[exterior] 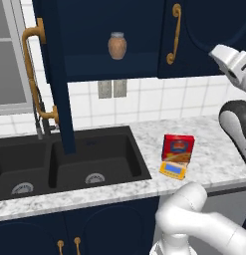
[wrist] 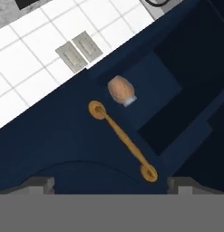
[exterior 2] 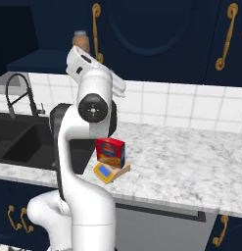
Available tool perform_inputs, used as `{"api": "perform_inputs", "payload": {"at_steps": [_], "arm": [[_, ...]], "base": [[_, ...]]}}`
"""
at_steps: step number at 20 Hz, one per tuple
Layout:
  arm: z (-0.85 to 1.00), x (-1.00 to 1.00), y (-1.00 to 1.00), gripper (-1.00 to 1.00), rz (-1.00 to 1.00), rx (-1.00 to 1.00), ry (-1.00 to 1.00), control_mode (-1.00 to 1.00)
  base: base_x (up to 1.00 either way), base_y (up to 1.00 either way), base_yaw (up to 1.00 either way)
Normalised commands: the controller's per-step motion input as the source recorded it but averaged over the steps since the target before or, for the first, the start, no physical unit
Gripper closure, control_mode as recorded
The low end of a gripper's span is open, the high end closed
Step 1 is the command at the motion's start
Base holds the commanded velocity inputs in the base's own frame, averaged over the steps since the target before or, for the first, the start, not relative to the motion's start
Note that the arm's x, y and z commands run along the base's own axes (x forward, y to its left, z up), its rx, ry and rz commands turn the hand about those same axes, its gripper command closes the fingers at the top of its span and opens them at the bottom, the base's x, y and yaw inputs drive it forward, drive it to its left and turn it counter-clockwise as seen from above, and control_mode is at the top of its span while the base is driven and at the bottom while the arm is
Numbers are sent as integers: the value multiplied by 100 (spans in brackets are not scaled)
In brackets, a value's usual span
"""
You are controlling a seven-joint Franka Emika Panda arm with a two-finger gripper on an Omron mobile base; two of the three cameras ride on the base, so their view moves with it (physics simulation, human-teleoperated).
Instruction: Pick the boxed food and place it on the digital scale for weighing, and close the cabinet.
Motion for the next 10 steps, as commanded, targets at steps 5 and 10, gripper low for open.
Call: {"api": "perform_inputs", "payload": {"at_steps": [5, 10], "arm": [[-6, -44, 91, -100, 4, 0, 0, -100], [-17, -50, 99, -100, 2, 0, 2, -100]], "base": [[0, 0, 0], [0, 0, 0]]}}
